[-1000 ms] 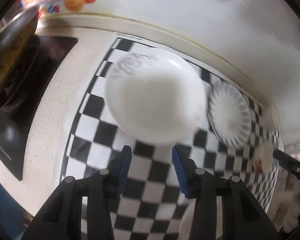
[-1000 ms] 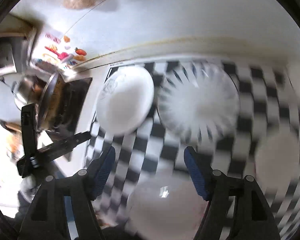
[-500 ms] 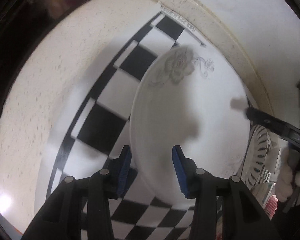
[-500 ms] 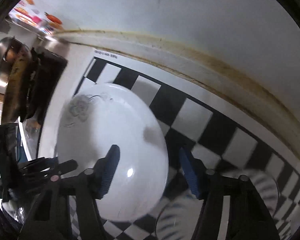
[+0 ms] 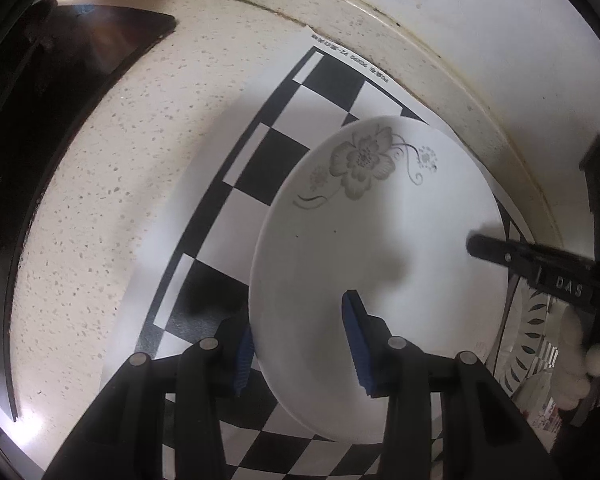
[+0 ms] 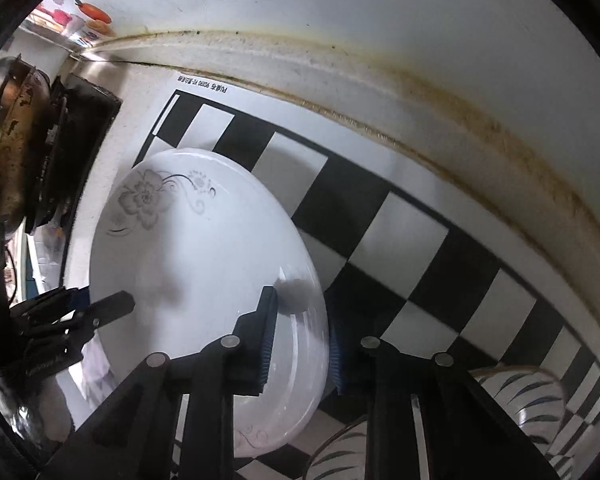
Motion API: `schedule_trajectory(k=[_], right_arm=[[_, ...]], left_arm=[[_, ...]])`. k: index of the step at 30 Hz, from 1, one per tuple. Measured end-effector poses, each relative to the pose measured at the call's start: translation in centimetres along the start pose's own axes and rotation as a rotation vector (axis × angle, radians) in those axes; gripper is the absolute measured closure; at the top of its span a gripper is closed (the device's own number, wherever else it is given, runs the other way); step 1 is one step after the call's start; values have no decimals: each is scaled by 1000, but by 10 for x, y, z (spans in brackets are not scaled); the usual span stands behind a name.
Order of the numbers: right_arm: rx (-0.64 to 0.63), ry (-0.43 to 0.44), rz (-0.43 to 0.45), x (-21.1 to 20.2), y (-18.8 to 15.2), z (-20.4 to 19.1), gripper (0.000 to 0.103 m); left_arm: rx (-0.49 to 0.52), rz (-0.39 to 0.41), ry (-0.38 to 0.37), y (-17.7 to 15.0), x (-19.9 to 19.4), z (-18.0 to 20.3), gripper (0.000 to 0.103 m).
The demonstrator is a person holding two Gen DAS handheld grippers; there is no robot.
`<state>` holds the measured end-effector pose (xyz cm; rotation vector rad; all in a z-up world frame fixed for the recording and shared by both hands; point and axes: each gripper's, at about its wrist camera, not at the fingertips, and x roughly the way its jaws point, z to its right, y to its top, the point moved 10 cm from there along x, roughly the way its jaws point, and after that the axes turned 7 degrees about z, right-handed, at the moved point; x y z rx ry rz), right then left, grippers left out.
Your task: Organize plates and bowls
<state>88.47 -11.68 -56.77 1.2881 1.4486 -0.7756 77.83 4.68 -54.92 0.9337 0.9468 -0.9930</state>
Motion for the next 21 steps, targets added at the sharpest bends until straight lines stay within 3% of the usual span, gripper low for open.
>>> schedule_trajectory(k=[14, 21], right_arm=[[103, 50, 41, -39, -44, -1, 81], [152, 49, 95, -80, -78, -1, 82]], left_arm=[[70, 23, 5, 6, -40, -3, 66], [151, 26, 11, -17, -73, 19, 66]])
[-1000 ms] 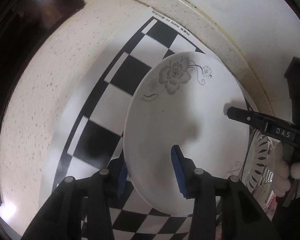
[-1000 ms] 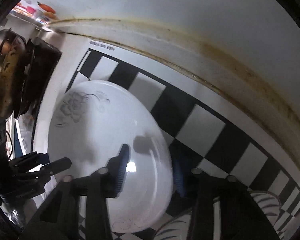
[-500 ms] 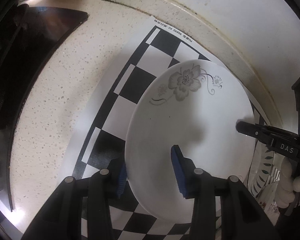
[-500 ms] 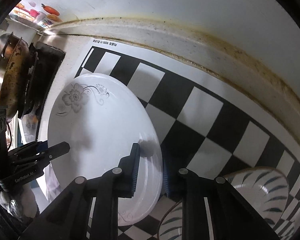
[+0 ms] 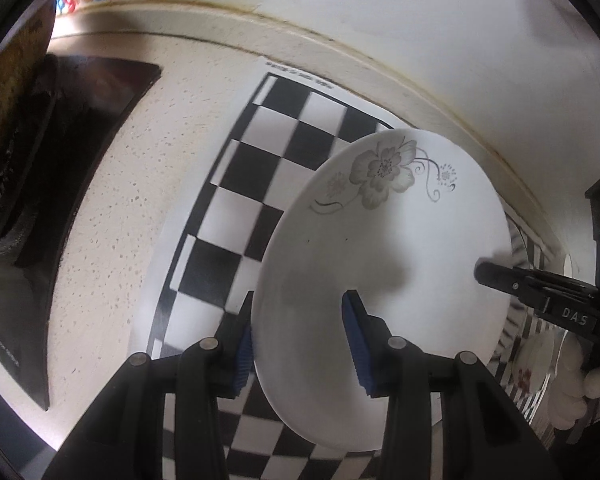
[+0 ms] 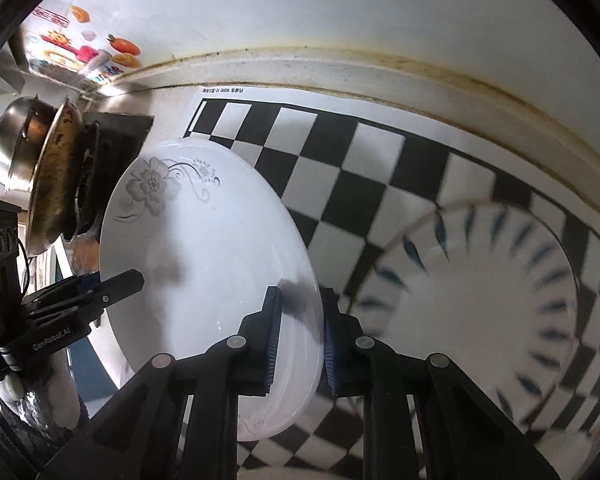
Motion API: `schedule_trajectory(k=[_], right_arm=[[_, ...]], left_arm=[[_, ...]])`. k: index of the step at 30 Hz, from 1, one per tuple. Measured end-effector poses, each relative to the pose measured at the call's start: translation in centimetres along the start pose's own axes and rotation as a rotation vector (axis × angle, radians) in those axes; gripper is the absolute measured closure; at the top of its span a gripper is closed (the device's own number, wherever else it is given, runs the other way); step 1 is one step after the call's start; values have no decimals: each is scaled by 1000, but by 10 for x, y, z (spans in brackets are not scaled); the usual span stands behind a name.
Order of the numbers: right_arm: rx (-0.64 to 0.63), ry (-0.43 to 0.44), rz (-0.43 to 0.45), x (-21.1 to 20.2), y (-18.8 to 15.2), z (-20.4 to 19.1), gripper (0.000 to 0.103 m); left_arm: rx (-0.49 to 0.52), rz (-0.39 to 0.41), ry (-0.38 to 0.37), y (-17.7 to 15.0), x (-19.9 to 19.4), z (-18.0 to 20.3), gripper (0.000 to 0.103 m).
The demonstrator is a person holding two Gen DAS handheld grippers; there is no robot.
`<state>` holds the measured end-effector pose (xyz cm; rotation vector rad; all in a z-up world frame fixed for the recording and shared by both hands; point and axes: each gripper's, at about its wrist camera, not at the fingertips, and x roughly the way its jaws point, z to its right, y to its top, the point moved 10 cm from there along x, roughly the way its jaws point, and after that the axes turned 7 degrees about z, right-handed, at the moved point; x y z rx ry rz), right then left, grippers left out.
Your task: Organize plates and bowls
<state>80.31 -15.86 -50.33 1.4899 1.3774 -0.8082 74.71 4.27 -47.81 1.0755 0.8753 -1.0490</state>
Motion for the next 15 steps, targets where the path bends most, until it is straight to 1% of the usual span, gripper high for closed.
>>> schedule_trajectory(k=[5, 10, 15], right_arm=[[51, 4, 40, -39, -38, 11, 82], [118, 7, 71, -69, -84, 25, 82], [202, -9, 94, -97, -146, 47, 82]], left_arm=[[76, -9, 2, -21, -19, 16, 66], [141, -31, -17, -51, -29, 47, 66], [231, -74, -43, -83, -29, 79, 66]])
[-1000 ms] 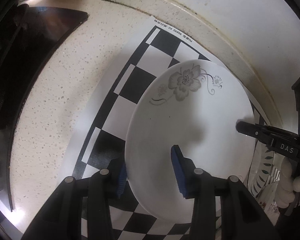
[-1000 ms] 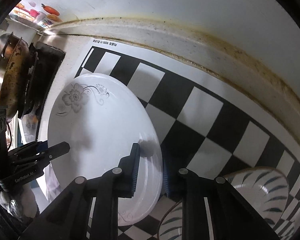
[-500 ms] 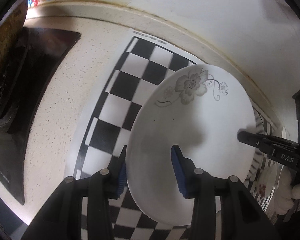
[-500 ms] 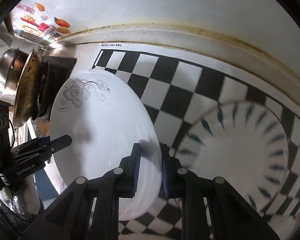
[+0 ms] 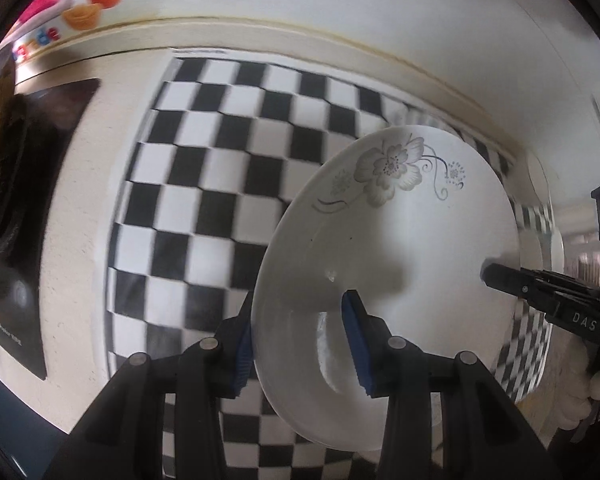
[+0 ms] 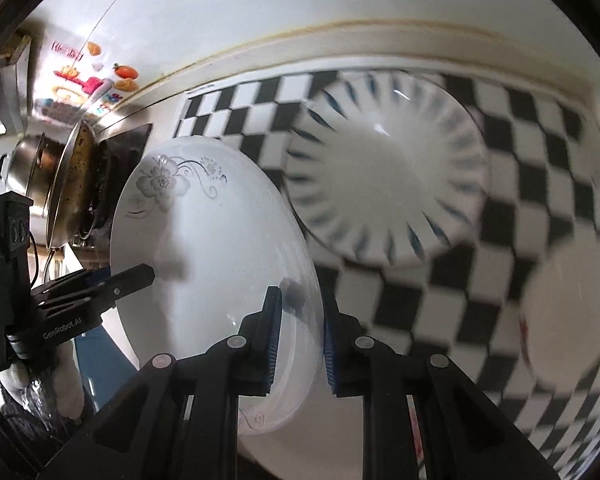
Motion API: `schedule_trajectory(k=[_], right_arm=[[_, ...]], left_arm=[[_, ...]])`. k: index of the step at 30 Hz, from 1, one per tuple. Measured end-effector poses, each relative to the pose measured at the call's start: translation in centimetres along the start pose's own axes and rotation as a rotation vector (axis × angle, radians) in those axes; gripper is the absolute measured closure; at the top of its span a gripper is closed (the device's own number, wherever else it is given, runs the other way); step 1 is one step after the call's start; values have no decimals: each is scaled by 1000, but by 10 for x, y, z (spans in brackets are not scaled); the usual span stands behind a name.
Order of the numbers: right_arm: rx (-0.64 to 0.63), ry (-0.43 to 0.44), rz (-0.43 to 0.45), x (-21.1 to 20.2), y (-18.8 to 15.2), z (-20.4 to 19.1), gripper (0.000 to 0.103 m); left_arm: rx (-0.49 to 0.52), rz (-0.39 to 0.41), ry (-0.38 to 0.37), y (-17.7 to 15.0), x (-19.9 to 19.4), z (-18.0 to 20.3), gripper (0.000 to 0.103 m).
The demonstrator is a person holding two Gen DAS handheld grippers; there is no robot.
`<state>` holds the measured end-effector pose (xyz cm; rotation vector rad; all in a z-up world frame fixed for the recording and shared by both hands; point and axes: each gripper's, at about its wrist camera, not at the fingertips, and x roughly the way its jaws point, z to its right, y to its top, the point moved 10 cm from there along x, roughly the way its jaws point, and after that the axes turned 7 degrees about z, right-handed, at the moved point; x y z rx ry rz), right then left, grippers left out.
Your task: Organize plates and bowls
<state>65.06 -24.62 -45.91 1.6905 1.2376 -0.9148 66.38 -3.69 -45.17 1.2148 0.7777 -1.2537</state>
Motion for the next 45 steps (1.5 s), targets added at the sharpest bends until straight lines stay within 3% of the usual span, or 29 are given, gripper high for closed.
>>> schedule_trajectory(k=[12, 20, 24, 37, 45], right_arm=[[206, -4, -3, -16, -126, 64, 82], [316, -19, -29, 0, -169, 96, 82], [325, -15, -28, -3, -174, 101, 82], [348, -127, -119, 11, -160, 87, 82], [334, -182, -136, 12, -153, 79, 81]], left_arm=[[155, -137, -7, -72, 29, 60, 66], [230, -178, 10, -92, 48, 90, 66], [273, -188, 43, -96, 57, 96, 66], [246, -255, 83, -111, 76, 85, 64], [242, -250, 77, -110, 78, 87, 64]])
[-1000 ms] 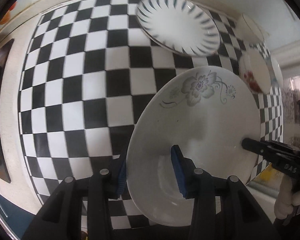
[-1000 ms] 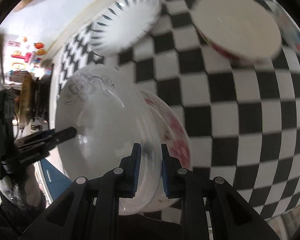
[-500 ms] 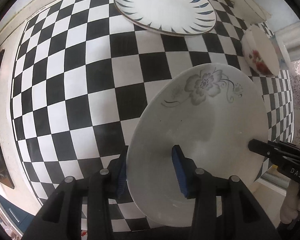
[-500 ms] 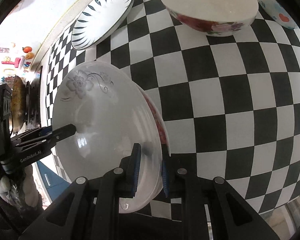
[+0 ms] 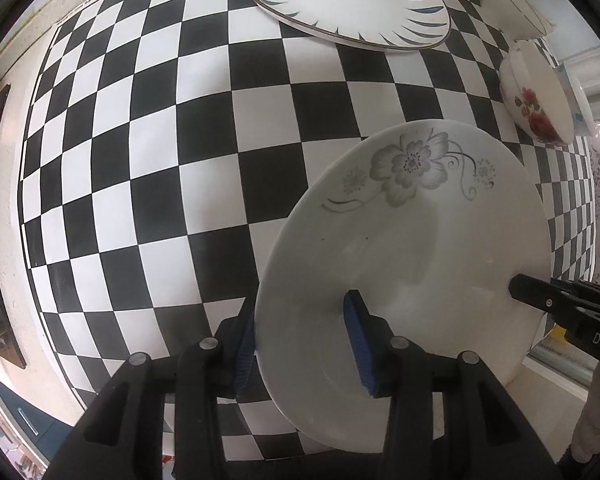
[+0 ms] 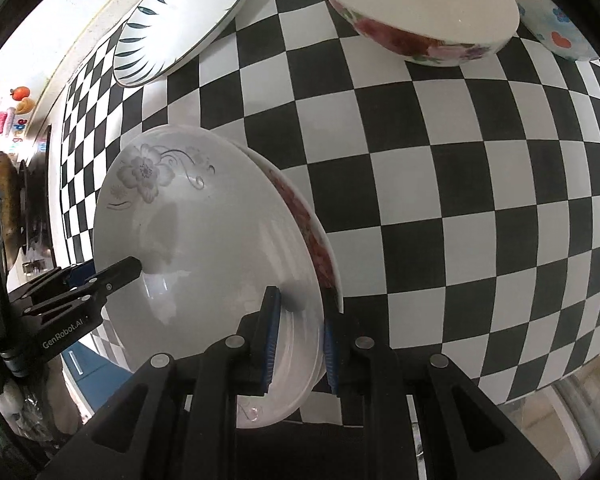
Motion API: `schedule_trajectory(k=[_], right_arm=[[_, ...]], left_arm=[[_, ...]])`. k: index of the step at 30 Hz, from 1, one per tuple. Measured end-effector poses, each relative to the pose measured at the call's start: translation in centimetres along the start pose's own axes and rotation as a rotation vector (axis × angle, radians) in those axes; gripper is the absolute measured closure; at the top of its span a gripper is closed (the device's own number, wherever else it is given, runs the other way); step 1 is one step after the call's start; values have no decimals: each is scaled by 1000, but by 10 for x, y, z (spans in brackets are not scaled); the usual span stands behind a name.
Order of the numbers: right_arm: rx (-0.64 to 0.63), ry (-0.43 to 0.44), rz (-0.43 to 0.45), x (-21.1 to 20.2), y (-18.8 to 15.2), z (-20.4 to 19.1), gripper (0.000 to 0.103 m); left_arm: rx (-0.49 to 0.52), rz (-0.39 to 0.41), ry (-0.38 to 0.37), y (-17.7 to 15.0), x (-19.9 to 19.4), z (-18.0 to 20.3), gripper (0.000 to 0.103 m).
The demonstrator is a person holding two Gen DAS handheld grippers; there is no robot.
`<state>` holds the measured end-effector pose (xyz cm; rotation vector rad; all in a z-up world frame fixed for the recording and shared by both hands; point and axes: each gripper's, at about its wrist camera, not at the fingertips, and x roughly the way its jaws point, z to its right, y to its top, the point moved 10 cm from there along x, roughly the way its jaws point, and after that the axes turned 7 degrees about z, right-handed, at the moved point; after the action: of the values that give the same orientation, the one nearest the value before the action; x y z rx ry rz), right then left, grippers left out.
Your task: Organize plates and bowls
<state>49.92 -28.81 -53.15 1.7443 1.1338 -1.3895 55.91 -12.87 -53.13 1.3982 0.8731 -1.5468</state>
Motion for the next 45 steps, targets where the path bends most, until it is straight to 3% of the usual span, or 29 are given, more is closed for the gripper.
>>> schedule_trajectory(k=[2, 9, 13, 17, 22, 26, 32, 35, 37, 39, 42, 45], right_arm=[[18, 2, -12, 0, 2, -3, 81], [133, 131, -43, 2, 5, 6, 78], [110, 93, -41, -1, 4, 5, 78], [76, -16, -39, -6, 4, 12, 77], [56, 0, -67, 2, -1, 5, 76], [-2, -48, -48, 1, 0, -1, 76], [-33, -65, -21, -11, 5, -10, 72], [-45, -48, 14, -26, 15, -17, 62], [-65, -18, 52, -39, 24, -27, 37], [-100, 50, 110, -53, 38, -46, 23], [-126, 112, 183, -70, 57, -66, 20], [-160, 88, 249, -79, 81, -80, 20]], left_arm=[[-2, -2, -2, 1, -1, -6, 64], [-18, -4, -1, 2, 0, -15, 64], [-20, -8, 0, 0, -4, -16, 64], [-21, -21, -5, -1, -2, -16, 64], [-16, -24, -11, -3, 0, -9, 64], [-15, -17, 1, -1, -1, -13, 64], [-27, 41, 23, 3, -22, -13, 63], [-33, 103, 46, 14, -43, -14, 63], [-32, 134, 66, 22, -54, -15, 63], [-43, 168, 62, 34, -66, -15, 63], [-48, 225, 82, 55, -84, -21, 63], [-39, 277, 111, 79, -94, -22, 63]])
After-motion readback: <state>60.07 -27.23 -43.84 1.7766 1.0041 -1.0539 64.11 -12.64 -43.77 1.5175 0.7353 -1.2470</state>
